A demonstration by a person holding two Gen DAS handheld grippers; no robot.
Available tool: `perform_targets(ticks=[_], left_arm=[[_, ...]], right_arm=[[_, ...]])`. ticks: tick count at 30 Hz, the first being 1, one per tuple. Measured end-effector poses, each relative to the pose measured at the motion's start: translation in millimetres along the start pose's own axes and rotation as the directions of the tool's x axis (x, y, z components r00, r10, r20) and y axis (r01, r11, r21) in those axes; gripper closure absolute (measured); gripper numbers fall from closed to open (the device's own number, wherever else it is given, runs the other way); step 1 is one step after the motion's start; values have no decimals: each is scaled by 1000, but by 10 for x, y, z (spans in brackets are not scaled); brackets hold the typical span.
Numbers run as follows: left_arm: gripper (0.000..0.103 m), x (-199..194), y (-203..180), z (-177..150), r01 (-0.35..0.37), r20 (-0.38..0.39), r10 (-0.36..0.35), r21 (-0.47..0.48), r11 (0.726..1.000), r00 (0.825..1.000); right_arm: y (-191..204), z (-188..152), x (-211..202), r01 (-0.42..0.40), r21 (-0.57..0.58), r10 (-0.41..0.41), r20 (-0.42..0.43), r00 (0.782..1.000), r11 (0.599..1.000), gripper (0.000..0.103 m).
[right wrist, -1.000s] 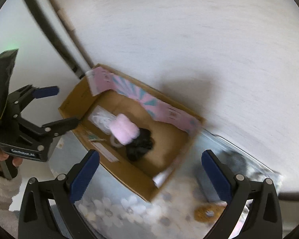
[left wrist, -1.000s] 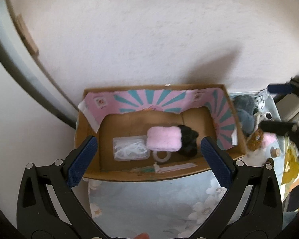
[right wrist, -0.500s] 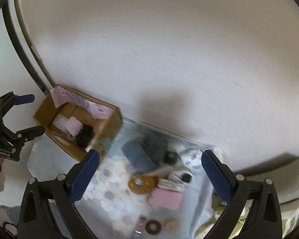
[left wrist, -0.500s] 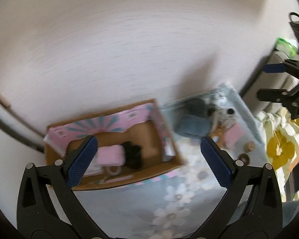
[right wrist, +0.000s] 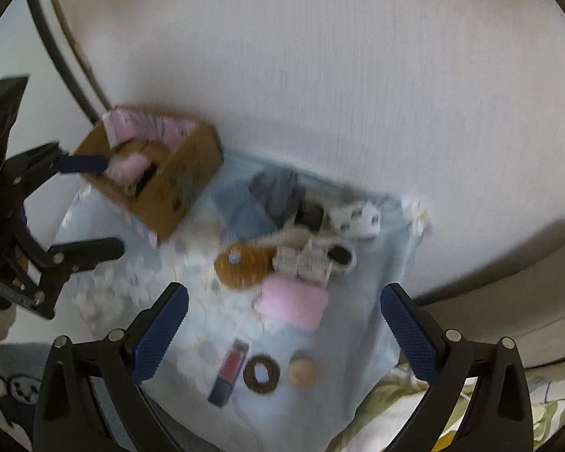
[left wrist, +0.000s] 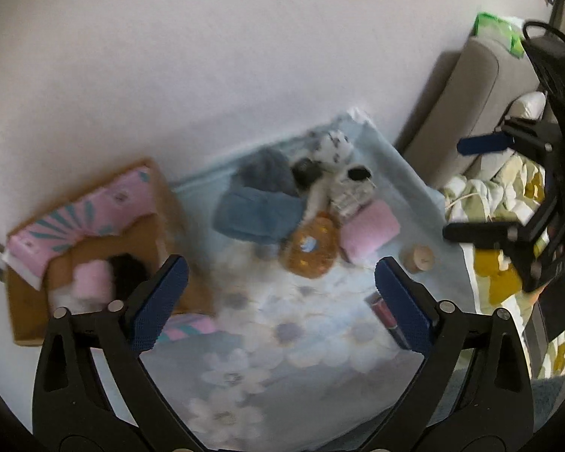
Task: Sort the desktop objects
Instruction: 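Move both grippers back to the table toward teddy plush and round lid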
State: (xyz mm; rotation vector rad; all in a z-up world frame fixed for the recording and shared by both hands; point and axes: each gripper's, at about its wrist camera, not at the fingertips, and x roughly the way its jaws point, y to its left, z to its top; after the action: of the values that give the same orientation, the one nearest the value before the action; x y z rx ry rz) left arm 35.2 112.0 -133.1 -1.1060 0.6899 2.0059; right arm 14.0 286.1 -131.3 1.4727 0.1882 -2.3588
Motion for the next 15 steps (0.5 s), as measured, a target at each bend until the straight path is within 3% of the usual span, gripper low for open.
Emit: perform_targets(ticks=[2, 7, 11, 15], left_arm=[[9, 158, -88, -30, 3, -19, -3, -1, 1000, 1000], [23, 640, -224, -114, -20, -77, 17, -43, 999, 997], [24, 931, -220, -147, -49, -76, 44, -70, 996, 996], [25, 1159, -179, -176, -66, -68, 61, -83, 994, 996]], right_arm=[[-29, -175, 90, -9, -2, 9, -12, 1000, 1000, 2], [-163, -537, 344, -26, 21, 27, -56, 998, 999, 17], [-250, -747, 534, -57, 40, 60, -84, 995, 998, 30], [-306, -918, 720, -76, 48, 80, -95, 992, 996, 34]])
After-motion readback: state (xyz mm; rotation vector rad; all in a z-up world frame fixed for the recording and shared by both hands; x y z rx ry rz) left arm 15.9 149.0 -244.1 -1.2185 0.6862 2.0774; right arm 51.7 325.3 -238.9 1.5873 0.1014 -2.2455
